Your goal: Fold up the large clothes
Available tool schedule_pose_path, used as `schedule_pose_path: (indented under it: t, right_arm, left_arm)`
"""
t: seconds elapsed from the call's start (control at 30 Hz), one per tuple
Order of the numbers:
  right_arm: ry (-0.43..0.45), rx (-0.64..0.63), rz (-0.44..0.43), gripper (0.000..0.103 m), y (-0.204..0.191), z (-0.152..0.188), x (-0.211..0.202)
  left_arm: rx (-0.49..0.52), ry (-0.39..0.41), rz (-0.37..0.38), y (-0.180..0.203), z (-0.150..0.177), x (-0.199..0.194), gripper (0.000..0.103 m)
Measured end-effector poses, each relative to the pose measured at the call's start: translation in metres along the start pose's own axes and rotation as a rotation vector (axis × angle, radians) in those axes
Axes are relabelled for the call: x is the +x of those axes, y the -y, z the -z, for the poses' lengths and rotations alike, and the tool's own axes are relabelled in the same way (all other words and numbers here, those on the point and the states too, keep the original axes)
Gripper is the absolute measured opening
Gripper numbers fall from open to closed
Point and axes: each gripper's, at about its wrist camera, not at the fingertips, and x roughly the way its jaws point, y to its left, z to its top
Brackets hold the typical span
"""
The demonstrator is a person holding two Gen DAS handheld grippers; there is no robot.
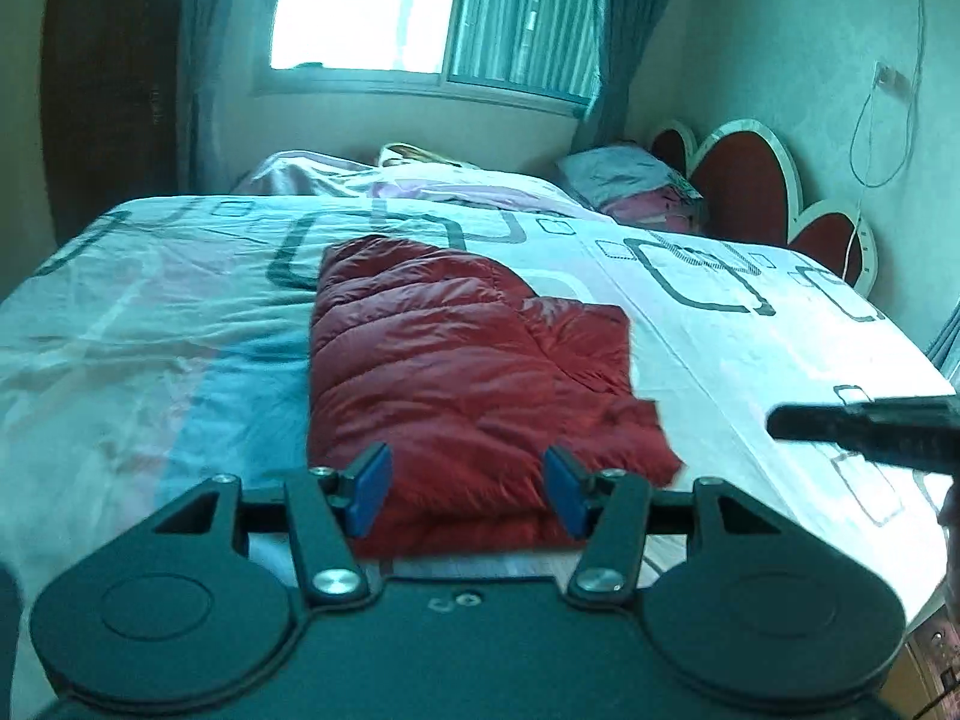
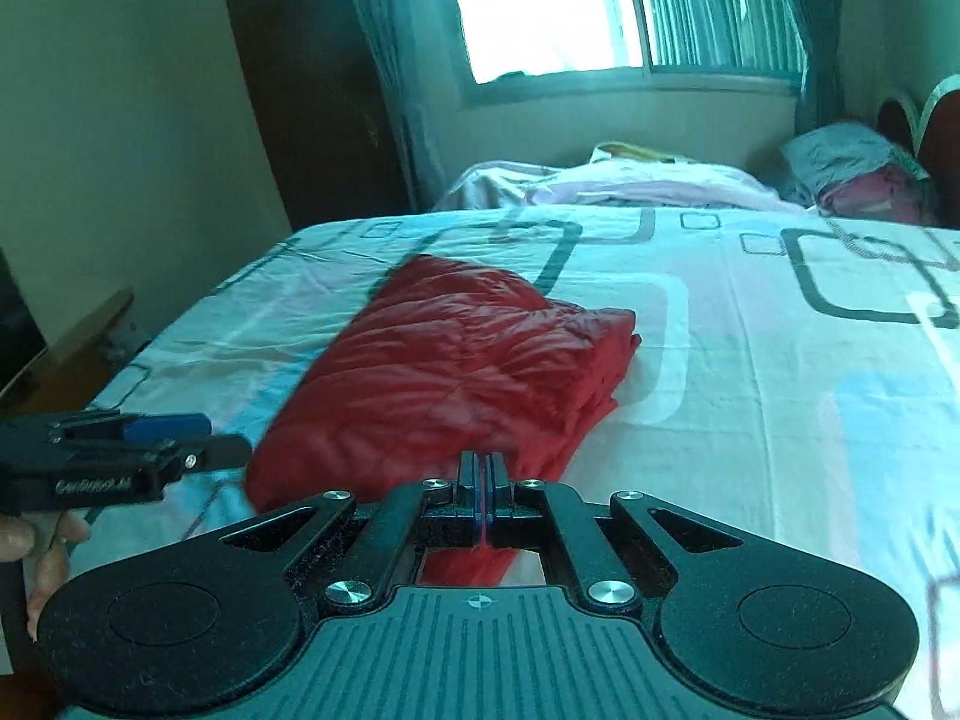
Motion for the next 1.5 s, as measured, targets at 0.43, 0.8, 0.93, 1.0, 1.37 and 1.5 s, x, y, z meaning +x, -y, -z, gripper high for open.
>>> schedule_pose_path:
  t: [0.43, 0.8, 0.93, 1.0, 1.37, 1.5]
  right_arm:
    - [0.063, -0.035, 0.214, 0.103, -0.045, 0.067, -0.109]
    - [0.107, -0.046, 0.244, 0.103, -0.075, 0.092, -0.16]
    - [0.118, -0.034, 0.247, 0.103, -0.073, 0.096, -0.17]
    - [0.122, -0.027, 0.247, 0.103, -0.072, 0.097, -0.172]
    - [0.126, -0.008, 0.242, 0.103, -0.06, 0.095, -0.182]
    - [0.125, -0.009, 0.237, 0.103, -0.061, 0.094, -0.181]
  left_arm:
    - [0.02, 0.033, -0.105, 0.062, 0.063, -0.113, 0.103]
    - [0.026, 0.108, -0.098, 0.086, 0.077, -0.157, 0.103]
    - [0.047, 0.113, -0.092, 0.094, 0.078, -0.159, 0.103]
    - [0.055, 0.115, -0.089, 0.098, 0.078, -0.159, 0.103]
    - [0.066, 0.128, -0.092, 0.104, 0.076, -0.159, 0.103]
    - [0.064, 0.132, -0.095, 0.102, 0.076, -0.16, 0.103]
